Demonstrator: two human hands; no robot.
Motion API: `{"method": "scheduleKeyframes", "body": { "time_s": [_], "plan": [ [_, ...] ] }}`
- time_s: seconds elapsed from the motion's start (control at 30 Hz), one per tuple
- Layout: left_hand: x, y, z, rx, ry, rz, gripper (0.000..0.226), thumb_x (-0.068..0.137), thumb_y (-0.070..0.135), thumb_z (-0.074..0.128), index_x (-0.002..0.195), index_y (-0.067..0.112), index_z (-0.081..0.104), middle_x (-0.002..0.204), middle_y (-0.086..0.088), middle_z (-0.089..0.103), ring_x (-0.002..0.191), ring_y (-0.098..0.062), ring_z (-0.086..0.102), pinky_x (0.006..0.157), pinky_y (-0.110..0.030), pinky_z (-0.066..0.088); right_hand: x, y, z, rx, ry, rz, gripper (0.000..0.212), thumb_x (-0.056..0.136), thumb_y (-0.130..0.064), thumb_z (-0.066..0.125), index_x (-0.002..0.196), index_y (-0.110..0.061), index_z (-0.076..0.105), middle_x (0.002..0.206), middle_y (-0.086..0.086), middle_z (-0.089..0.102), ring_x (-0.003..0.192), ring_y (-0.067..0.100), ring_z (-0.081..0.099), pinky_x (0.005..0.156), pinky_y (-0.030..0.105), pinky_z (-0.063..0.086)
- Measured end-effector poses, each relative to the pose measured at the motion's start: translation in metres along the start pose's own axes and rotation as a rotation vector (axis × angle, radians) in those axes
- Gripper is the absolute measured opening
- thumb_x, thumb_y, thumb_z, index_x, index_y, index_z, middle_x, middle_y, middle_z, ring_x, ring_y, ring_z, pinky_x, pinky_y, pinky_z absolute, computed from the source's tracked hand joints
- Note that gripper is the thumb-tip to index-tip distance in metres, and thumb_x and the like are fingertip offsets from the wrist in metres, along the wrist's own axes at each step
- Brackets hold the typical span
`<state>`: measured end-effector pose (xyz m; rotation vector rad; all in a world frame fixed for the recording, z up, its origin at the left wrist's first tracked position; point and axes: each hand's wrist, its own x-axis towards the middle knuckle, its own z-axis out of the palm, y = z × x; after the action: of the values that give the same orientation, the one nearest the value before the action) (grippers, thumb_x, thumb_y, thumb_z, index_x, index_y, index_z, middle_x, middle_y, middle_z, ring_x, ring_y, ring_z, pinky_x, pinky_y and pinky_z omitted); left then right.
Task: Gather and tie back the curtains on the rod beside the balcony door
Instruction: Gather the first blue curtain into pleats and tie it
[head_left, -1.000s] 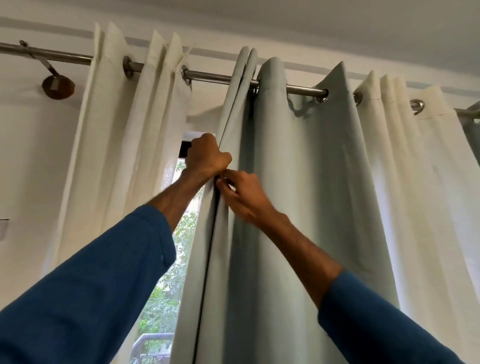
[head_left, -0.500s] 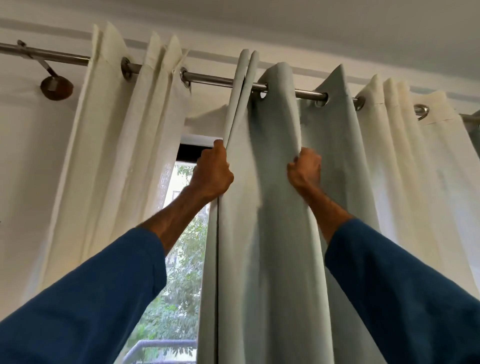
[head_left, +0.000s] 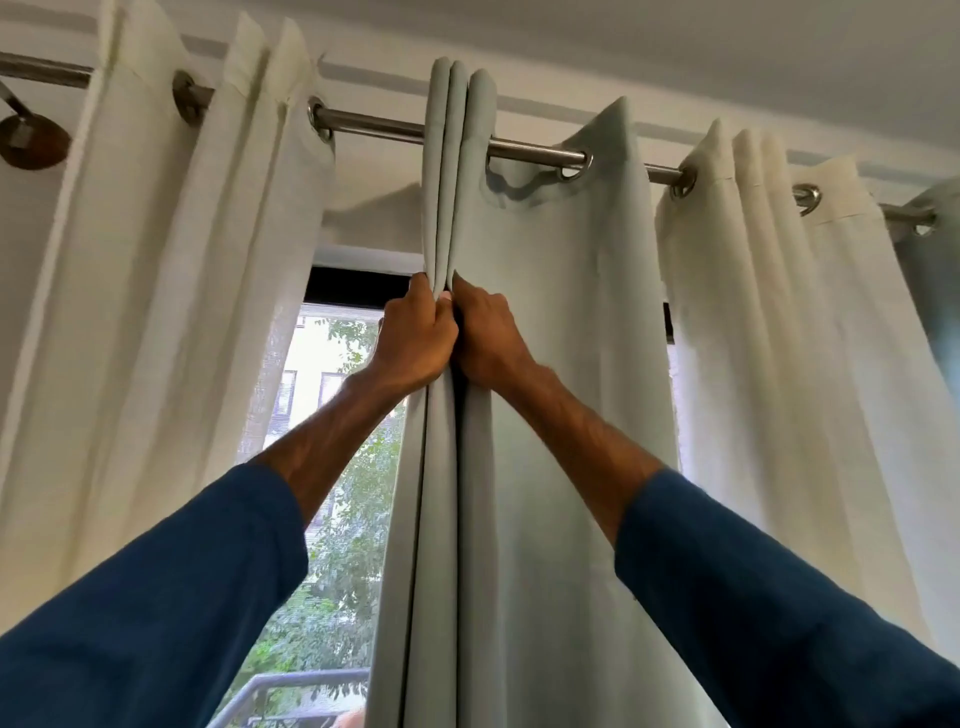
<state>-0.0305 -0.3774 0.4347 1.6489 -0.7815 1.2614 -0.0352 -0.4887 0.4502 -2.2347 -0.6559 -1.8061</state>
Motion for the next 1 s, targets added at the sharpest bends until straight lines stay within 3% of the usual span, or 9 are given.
{"method": "scheduleKeyframes", "body": {
  "time_s": [0.17, 0.27, 0.37, 0.43, 0.57, 0.67, 0.73, 0.87, 1.0],
  "plan": [
    [-0.001, 0.017, 0.015, -0.146, 0.057, -0.176, 0.052, 0.099, 0.05, 0.049, 0.107, 0.0, 0.057, 0.099, -0.011, 0.063, 0.091, -0.026, 0.062, 0.081, -0.037, 0.049, -0.064, 0.01, -0.016, 0.285, -0.326, 0.083, 0.052, 0.101, -0.019, 0.055, 0.152, -0.014, 0.042, 0.151, 0.008, 0.051, 0.136, 0.025, 0.051, 0.112, 0.038, 0.04],
    [-0.008, 0.023, 0.025, 0.008, 0.051, -0.162, 0.047, 0.082, 0.03, 0.07, 0.115, 0.003, 0.051, 0.11, -0.016, 0.063, 0.101, -0.037, 0.063, 0.087, -0.044, 0.054, -0.086, 0.024, -0.044, 0.278, -0.366, 0.148, 0.046, 0.1, -0.042, 0.057, 0.142, -0.026, 0.056, 0.153, -0.002, 0.049, 0.138, 0.016, 0.048, 0.112, 0.038, 0.041],
    [-0.025, 0.019, 0.034, 0.106, 0.028, -0.183, 0.047, 0.077, 0.009, 0.067, 0.119, 0.003, 0.046, 0.114, -0.023, 0.061, 0.107, -0.046, 0.059, 0.083, -0.042, 0.047, -0.103, 0.052, -0.083, 0.004, 0.333, 0.198, 0.029, 0.085, -0.028, 0.074, 0.113, -0.02, 0.074, 0.132, 0.002, 0.066, 0.122, 0.02, 0.06, 0.1, 0.028, 0.047],
    [-0.036, 0.016, 0.041, 0.11, 0.035, -0.158, 0.047, 0.078, 0.004, 0.065, 0.12, 0.004, 0.045, 0.111, -0.024, 0.063, 0.105, -0.047, 0.06, 0.081, -0.043, 0.048, -0.113, 0.074, -0.107, -0.29, 0.628, 0.361, 0.048, 0.078, -0.03, 0.077, 0.121, -0.017, 0.062, 0.13, 0.004, 0.06, 0.121, 0.026, 0.054, 0.101, 0.028, 0.039],
    [-0.047, 0.013, 0.043, 0.127, 0.027, -0.105, 0.048, 0.081, 0.0, 0.061, 0.126, 0.004, 0.043, 0.109, -0.023, 0.064, 0.101, -0.046, 0.063, 0.079, -0.044, 0.052, -0.112, 0.095, -0.111, -0.094, 0.391, 0.721, 0.056, 0.085, -0.036, 0.074, 0.13, -0.009, 0.056, 0.127, 0.015, 0.063, 0.118, 0.033, 0.059, 0.098, 0.037, 0.046],
    [-0.043, 0.011, 0.041, 0.127, 0.007, -0.062, 0.049, 0.083, 0.001, 0.061, 0.128, 0.002, 0.041, 0.109, -0.026, 0.064, 0.1, -0.047, 0.063, 0.083, -0.048, 0.054, -0.102, 0.076, -0.099, -0.113, 0.369, 0.587, 0.009, 0.087, -0.015, 0.062, 0.08, -0.011, 0.065, 0.086, 0.014, 0.07, 0.083, 0.034, 0.066, 0.07, 0.034, 0.046],
    [-0.041, 0.011, 0.04, 0.126, -0.024, -0.047, 0.046, 0.087, 0.003, 0.059, 0.128, -0.001, 0.039, 0.11, -0.028, 0.063, 0.101, -0.05, 0.062, 0.083, -0.047, 0.053, -0.091, 0.051, -0.087, -0.187, 0.338, 0.486, 0.03, 0.082, -0.001, 0.057, 0.056, -0.013, 0.046, 0.065, 0.012, 0.058, 0.066, 0.032, 0.059, 0.058, 0.033, 0.039],
    [-0.042, 0.017, 0.035, 0.084, -0.115, -0.027, 0.036, 0.1, 0.009, 0.052, 0.132, -0.003, 0.04, 0.116, -0.029, 0.062, 0.105, -0.045, 0.063, 0.073, -0.037, 0.043, -0.066, 0.015, -0.057, -0.275, 0.192, 0.312, 0.017, 0.081, -0.001, 0.056, 0.068, -0.008, 0.065, 0.07, 0.015, 0.068, 0.065, 0.034, 0.065, 0.061, 0.042, 0.056],
    [-0.039, 0.003, 0.022, 0.06, -0.215, 0.002, 0.04, 0.097, 0.0, 0.052, 0.136, -0.005, 0.043, 0.124, -0.03, 0.059, 0.115, -0.044, 0.058, 0.086, -0.04, 0.045, -0.053, -0.025, -0.037, -0.265, 0.052, 0.143, 0.01, 0.077, -0.006, 0.058, 0.079, -0.007, 0.068, 0.078, 0.018, 0.067, 0.071, 0.036, 0.059, 0.06, 0.036, 0.041]
  ]
}}
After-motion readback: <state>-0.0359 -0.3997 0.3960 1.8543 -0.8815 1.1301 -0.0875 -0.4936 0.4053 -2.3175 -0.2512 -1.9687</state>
